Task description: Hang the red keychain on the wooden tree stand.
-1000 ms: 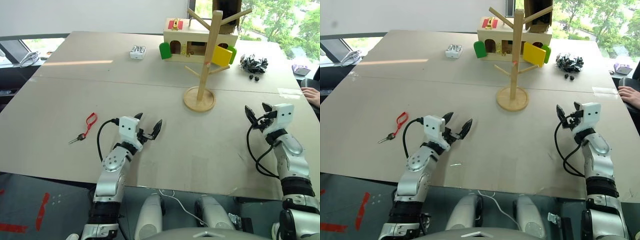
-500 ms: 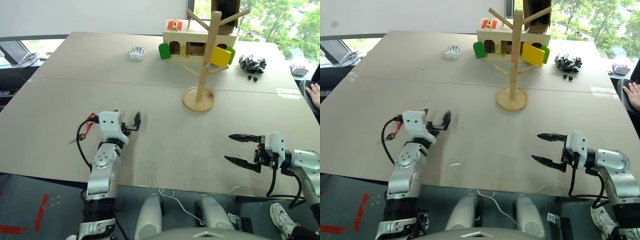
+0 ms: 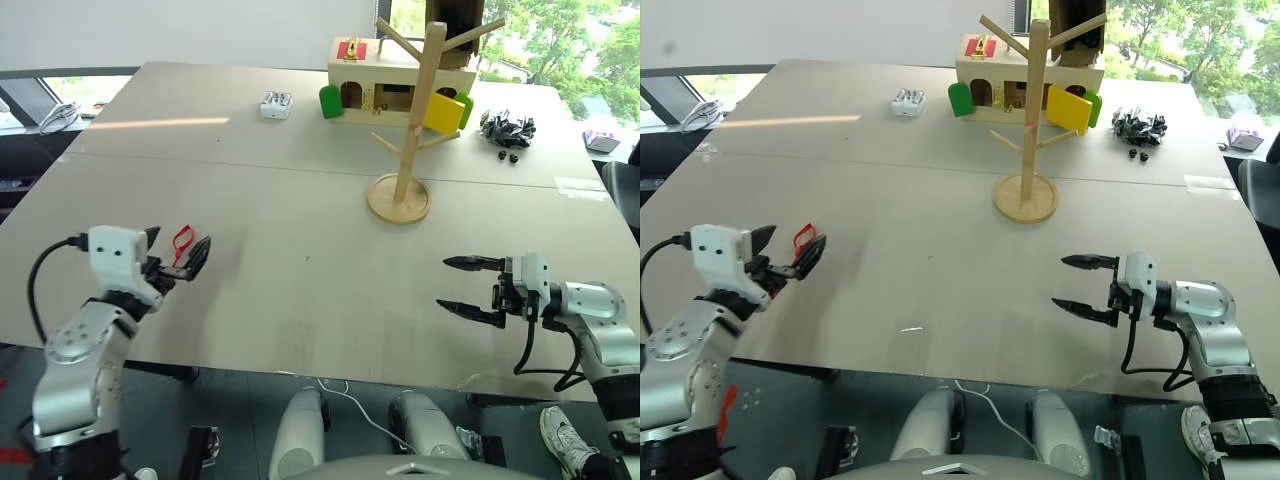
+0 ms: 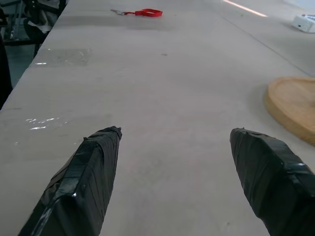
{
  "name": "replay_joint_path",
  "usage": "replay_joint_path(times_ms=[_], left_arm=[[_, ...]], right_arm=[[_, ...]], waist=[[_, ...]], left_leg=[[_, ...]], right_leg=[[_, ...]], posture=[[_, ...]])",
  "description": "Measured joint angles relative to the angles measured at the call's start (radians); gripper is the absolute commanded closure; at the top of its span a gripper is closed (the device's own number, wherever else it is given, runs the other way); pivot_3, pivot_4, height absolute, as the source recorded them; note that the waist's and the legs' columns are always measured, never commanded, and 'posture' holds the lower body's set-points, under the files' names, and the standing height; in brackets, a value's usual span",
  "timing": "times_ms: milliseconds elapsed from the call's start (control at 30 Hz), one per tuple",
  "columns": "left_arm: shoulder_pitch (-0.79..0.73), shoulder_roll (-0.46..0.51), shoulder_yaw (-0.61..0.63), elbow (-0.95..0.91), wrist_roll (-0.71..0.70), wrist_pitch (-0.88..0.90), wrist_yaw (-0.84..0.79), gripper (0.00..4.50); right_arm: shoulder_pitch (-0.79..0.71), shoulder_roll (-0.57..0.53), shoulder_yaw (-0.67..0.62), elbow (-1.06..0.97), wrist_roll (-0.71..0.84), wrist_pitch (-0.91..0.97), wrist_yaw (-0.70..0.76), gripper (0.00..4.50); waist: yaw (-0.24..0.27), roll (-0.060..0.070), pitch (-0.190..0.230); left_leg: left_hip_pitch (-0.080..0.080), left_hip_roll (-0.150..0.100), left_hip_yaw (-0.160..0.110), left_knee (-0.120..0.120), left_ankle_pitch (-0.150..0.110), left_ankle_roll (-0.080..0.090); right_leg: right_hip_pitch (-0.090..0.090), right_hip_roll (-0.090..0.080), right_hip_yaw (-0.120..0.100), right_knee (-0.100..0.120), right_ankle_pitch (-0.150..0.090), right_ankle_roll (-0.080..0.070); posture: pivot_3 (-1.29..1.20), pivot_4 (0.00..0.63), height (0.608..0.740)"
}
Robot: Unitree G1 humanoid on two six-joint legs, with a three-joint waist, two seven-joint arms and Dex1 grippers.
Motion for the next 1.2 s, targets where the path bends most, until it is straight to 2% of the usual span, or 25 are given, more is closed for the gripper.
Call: replay_joint_path(times_ms=[200,367,767,1200], left_arm=[[0.027,0.006,0.031,0.059,-0.003,0.01,0.001,0.05],[0.032,-0.018,-0.002,0.082,0.004,0.01,0.003,0.05],[-0.113,-0.026,-0.078,0.272,0.066,-0.046,0.002,0.05],[-0.19,-0.031,-0.116,0.353,0.078,-0.084,0.001,0.05]], right_arm=[[-0.014,0.018,0.001,0.011,-0.011,-0.006,0.005,0.69],[-0.015,0.023,0.001,0.014,-0.013,-0.004,0.002,0.69],[0.01,0.017,-0.004,-0.051,0.015,0.03,-0.012,0.69],[0.042,-0.031,-0.007,-0.118,0.037,0.066,-0.006,0.69]], waist=[[0.002,0.0,0.0],[0.002,0.0,0.0],[0.002,-0.001,0.0],[0.003,-0.001,0.0]], left_leg=[[-0.001,0.0,0.0,0.0,0.0,0.0],[0.0,0.0,0.0,0.0,0.0,0.0],[-0.001,0.0,0.0,0.0,0.0,0.0],[0.0,0.0,0.0,0.0,0.0,0.0]], right_leg=[[0.0,-0.001,0.0,0.0,0.0,0.0],[0.0,0.0,0.0,0.0,0.0,0.0],[0.0,0.0,0.0,0.001,0.0,0.0],[0.0,0.0,0.0,0.002,0.0,0.0]], posture=[[0.0,0.15,0.735],[0.0,0.15,0.735],[0.0,0.15,0.735],[0.0,0.15,0.735]])
